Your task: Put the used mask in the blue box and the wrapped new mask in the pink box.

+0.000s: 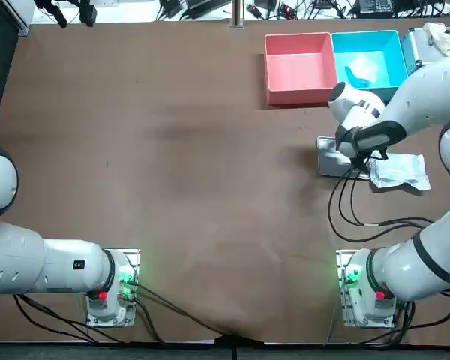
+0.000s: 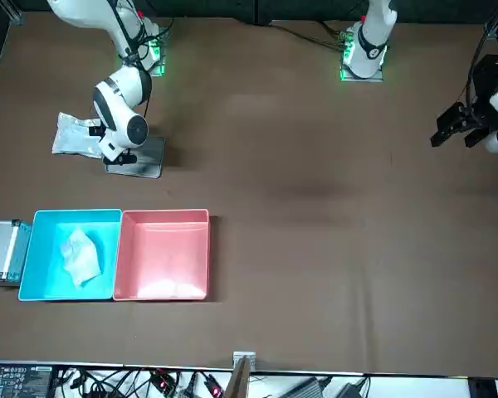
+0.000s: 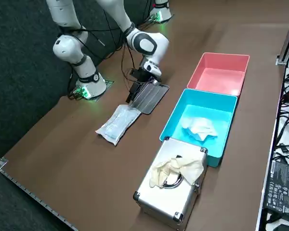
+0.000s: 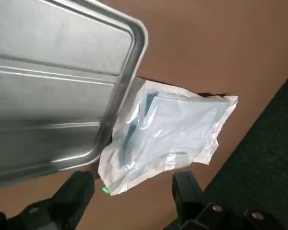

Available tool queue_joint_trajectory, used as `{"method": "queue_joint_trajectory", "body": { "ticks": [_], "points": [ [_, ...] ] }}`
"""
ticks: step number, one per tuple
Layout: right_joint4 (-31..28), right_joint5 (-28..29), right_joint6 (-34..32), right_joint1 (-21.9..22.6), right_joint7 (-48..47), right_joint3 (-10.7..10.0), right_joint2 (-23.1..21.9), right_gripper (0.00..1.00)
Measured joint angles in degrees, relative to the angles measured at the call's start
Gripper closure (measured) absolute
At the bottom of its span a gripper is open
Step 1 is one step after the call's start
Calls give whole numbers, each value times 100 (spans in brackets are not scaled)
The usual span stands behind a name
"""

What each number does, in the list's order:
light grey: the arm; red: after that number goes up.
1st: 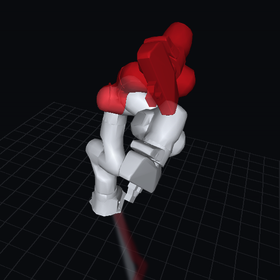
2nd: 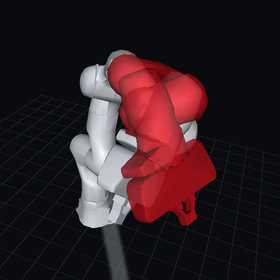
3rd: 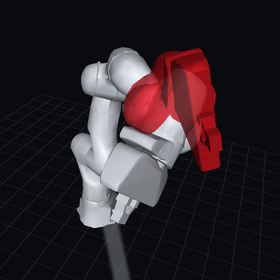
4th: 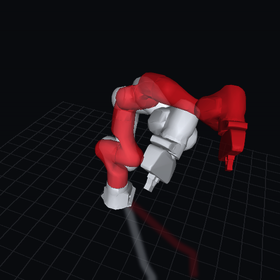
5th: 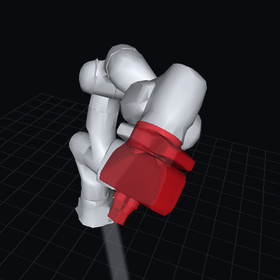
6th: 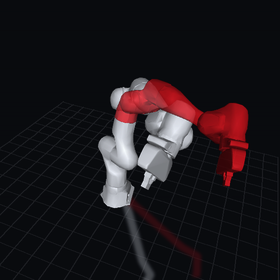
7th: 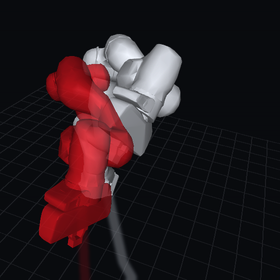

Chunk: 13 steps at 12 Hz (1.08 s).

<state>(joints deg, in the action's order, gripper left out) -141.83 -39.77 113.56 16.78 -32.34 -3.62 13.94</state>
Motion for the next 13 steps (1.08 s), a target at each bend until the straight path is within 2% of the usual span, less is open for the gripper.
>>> {"method": "queue_joint_trajectory", "body": {
  "ticks": [8, 11, 12, 13],
  "points": [
    [5, -245, 137, -252, -195, -43, 390, 2],
    [23, -333, 223, -435, -204, -45, 431, 9],
    [23, -336, 274, -500, -204, -45, 432, 19],
    [23, -337, 324, -566, -204, -46, 434, 24]
  ]
}}
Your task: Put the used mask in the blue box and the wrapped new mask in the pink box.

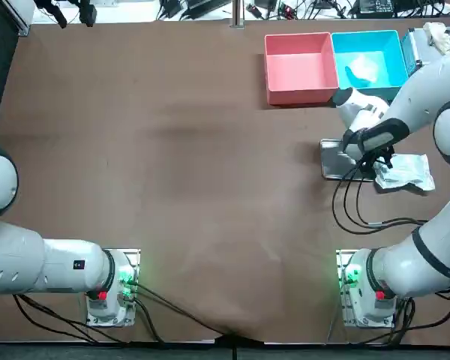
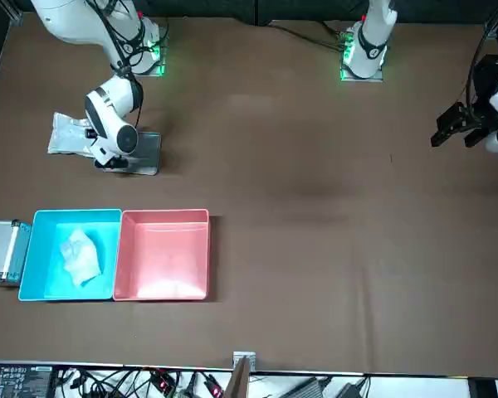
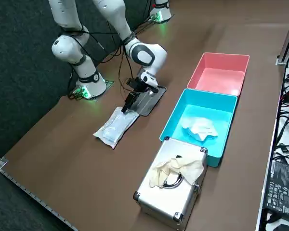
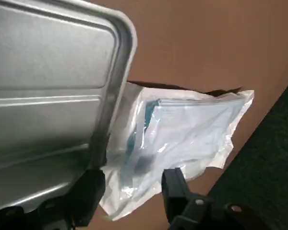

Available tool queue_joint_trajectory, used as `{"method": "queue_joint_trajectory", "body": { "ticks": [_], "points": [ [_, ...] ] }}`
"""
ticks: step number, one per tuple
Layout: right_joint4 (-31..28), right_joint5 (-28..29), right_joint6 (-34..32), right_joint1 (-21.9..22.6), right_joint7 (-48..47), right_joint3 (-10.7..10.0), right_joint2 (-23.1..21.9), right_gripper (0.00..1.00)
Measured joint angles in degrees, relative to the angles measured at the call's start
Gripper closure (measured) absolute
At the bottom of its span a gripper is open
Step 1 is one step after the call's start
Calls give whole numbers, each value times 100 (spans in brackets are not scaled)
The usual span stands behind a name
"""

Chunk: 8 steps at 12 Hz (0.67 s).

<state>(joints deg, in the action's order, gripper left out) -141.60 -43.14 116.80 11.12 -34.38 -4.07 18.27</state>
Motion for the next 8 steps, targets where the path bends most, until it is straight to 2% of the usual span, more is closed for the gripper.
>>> {"method": "queue_joint_trajectory", "body": {
  "ticks": [1, 2, 3, 4, 6, 8],
  "points": [
    [0, 0, 35, -52, 0, 0, 2, 25],
    [-1, 0, 65, -86, 0, 0, 12, 35],
    [-1, 0, 103, -125, 0, 0, 56, 63],
    [-1, 0, 113, -142, 0, 0, 87, 75],
    [-1, -1, 117, -171, -1, 1, 124, 81],
    [1, -1, 114, -210, -2, 0, 136, 98]
  ]
}}
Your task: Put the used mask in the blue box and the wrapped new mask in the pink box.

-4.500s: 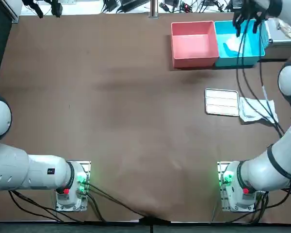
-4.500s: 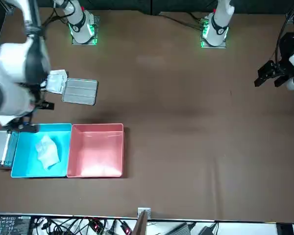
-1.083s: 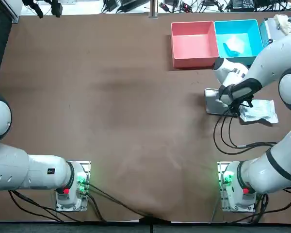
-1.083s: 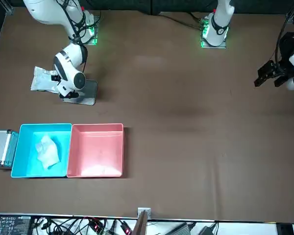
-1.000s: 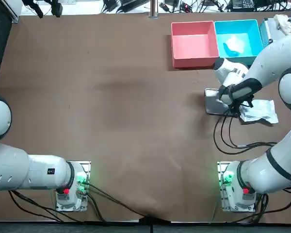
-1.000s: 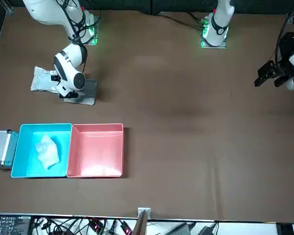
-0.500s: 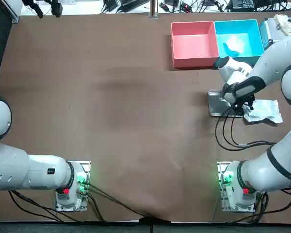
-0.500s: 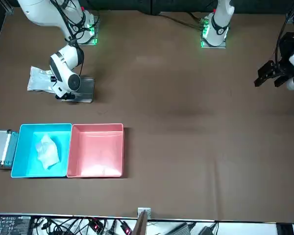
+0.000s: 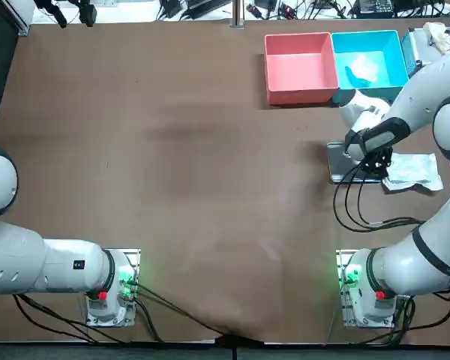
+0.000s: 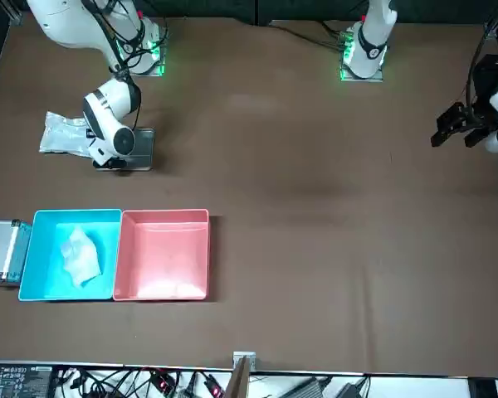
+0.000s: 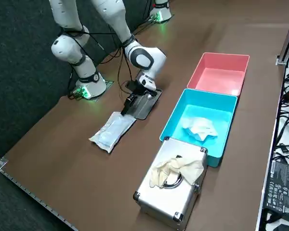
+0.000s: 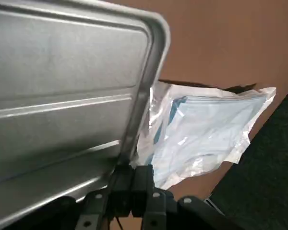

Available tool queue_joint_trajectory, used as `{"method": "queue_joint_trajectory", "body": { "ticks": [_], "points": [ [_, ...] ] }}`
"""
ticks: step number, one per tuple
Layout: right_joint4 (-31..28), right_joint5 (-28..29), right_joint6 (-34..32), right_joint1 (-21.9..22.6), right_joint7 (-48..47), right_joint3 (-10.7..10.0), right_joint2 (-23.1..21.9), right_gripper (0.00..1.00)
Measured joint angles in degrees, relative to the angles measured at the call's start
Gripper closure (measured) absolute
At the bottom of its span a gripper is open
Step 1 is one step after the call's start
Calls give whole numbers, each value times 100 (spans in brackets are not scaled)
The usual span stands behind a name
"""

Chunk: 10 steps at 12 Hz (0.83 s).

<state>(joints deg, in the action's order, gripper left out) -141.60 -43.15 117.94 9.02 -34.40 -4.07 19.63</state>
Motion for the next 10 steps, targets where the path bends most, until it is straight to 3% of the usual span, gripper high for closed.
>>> {"method": "queue_joint_trajectory", "body": {
  "ticks": [3, 6, 10],
  "points": [
    [45, 0, -33, -33, 0, 0, -16, 98],
    [252, 48, -535, -36, 5, 15, -255, 98],
    [733, 786, -1411, -5, 454, 188, -834, 98]
  ]
}}
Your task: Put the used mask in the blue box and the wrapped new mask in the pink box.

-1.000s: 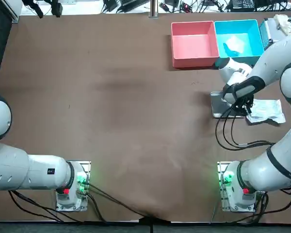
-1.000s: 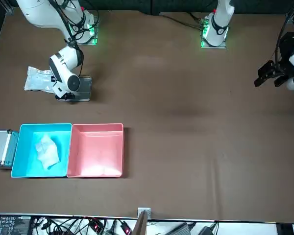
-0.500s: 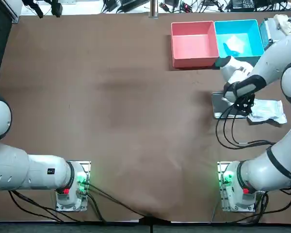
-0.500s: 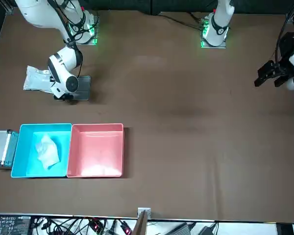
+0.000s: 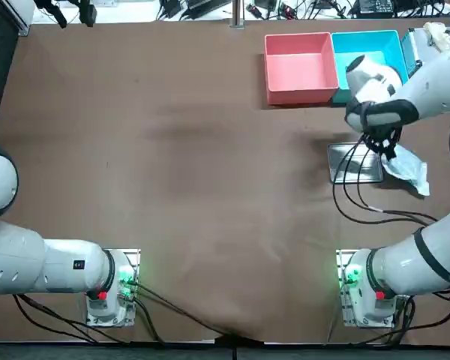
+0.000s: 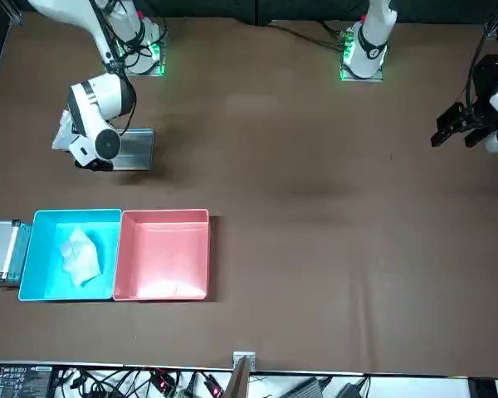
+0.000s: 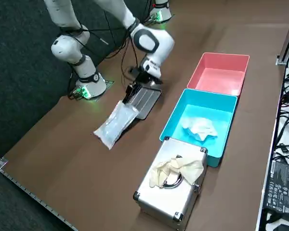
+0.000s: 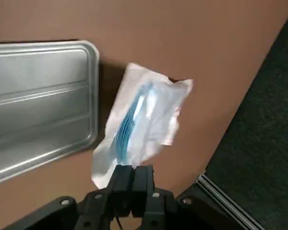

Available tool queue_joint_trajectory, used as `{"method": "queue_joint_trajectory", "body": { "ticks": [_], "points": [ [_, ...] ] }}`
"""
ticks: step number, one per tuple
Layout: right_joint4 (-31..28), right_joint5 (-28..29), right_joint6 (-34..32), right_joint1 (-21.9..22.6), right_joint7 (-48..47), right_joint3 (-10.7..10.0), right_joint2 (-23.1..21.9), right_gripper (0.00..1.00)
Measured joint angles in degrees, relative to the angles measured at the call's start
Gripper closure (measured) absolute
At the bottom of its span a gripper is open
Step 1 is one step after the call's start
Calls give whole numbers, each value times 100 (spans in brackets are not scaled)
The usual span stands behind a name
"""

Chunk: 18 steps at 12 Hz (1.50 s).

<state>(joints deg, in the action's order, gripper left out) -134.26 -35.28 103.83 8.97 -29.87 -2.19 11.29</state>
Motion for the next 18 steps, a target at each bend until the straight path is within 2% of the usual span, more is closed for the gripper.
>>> {"method": "queue_joint_trajectory", "body": {
  "ticks": [2, 6, 10, 13, 15, 18],
  "points": [
    [187, 140, -277, 38, 115, 58, -216, 98],
    [923, 568, -1211, 163, 633, 92, -539, 98],
    [1441, 710, -2057, 168, 1129, 92, -1183, 98],
    [2125, 1014, -2754, 250, 1347, 103, -1579, 98],
    [2644, 1125, -2942, 370, 1396, 131, -1700, 98],
    [3509, 1683, -2940, 457, 1395, 150, -1615, 98]
  ]
}}
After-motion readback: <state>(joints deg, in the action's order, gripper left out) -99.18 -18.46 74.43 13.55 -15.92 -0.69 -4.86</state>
